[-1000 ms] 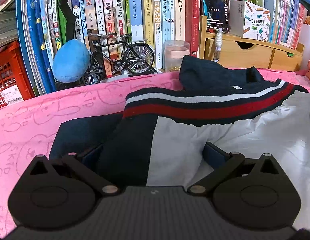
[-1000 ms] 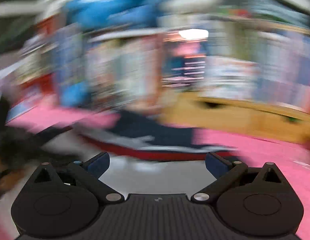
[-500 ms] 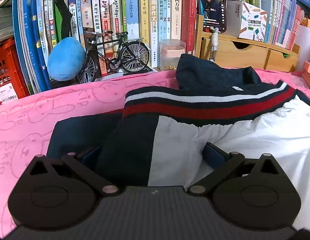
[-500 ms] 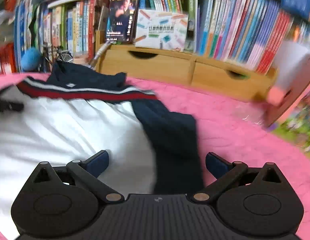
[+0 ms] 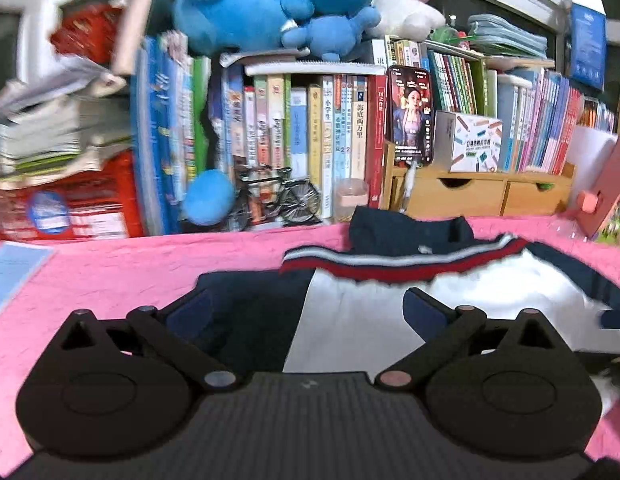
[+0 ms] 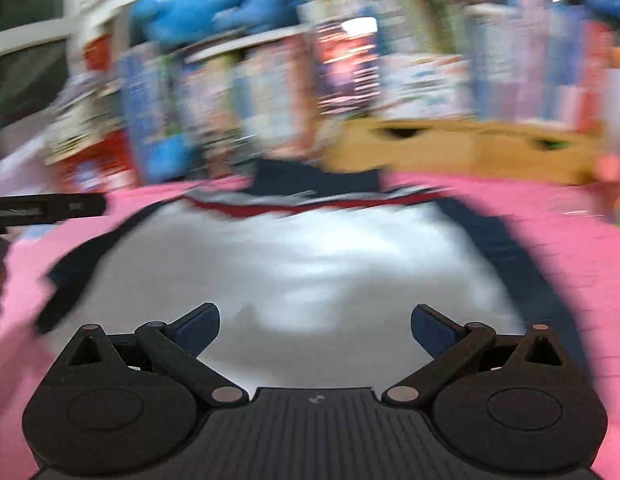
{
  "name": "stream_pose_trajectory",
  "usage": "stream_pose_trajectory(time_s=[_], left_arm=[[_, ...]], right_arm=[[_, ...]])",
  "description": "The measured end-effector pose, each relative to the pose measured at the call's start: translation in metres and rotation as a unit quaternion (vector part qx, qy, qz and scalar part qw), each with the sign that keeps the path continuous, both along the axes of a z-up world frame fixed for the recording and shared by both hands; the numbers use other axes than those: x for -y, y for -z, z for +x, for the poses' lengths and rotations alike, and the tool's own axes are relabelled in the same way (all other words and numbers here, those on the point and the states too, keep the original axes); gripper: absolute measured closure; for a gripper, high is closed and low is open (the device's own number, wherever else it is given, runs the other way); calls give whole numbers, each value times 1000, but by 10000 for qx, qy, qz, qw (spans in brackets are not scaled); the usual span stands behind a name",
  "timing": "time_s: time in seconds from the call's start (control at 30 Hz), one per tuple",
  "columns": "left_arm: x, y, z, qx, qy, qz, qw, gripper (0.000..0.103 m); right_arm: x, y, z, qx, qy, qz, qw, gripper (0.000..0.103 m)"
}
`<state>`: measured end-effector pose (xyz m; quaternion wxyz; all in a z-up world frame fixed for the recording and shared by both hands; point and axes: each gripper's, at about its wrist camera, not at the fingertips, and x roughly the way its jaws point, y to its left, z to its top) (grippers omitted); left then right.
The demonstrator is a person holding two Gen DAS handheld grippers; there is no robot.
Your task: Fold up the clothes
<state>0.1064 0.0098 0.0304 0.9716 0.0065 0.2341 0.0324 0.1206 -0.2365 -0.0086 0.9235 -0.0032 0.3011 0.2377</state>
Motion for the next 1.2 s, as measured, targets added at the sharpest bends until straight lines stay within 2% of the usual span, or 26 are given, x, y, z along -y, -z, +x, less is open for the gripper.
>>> stream_pose_trajectory(time_s=[0.07, 0.2, 0.23, 0.33, 0.4, 0.43, 0.47, 0.5, 0.53, 0.57, 0.63, 0.7, 0.8, 0.93, 1.0, 1.13, 1.2], left_arm=[[12, 14, -14, -123, 34, 267, 9996, 0], [28, 46, -22, -595, -116, 1052, 9926, 1], [28, 54, -21, -723, -224, 1295, 9887, 0], [18, 62, -23, -649, -484, 1635, 9832, 0], [9, 62, -22, -699, -710, 1705, 9803, 0], [3, 62, -21, -693, -792, 1709, 9797, 0], [-3, 61, -22, -709, -821, 1603, 9811, 0], [-10, 59, -23, -735, -829, 1452, 9832, 0], [-15, 58, -24, -754, -856, 1327, 9846, 0], [-20, 57, -24, -770, -890, 1212, 9856, 0], [-27, 56, -26, -791, -952, 1095, 9862, 0], [-31, 56, -26, -827, -1071, 1119, 9845, 0], [-39, 56, -30, -840, -1108, 1147, 9836, 0], [-45, 56, -40, -819, -1101, 1349, 9813, 0], [-44, 57, -45, -774, -1063, 1553, 9791, 0], [-45, 58, -57, -681, -987, 1960, 9732, 0], [-53, 58, -60, -755, -1152, 2100, 9679, 0]], right_arm=[[-32, 4, -9, 51, -477, -119, 9988, 0], [-75, 17, -29, 448, -735, -917, 9921, 0], [-79, 20, -32, 508, -746, -1088, 9900, 0], [-68, 22, -34, 522, -688, -1249, 9884, 0], [-44, 22, -29, 429, -457, -1174, 9911, 0], [-29, 22, -25, 284, -403, -983, 9939, 0], [-13, 23, -20, 140, -313, -812, 9961, 0], [4, 24, -15, 6, 63, -814, 9967, 0], [21, 25, -11, -99, 445, -850, 9953, 0], [36, 25, -8, 27, 845, -1133, 9900, 0], [70, 25, -5, 94, 1262, -1235, 9842, 0], [101, 27, 1, -76, 1765, -1145, 9776, 0], [142, 29, 3, -404, 2039, -476, 9770, 0], [138, 32, -2, -373, 2015, -697, 9763, 0], [139, 33, -4, -396, 2006, -647, 9767, 0], [142, 34, -1, -399, 2011, -643, 9767, 0], [143, 33, 2, -401, 2010, -645, 9766, 0]])
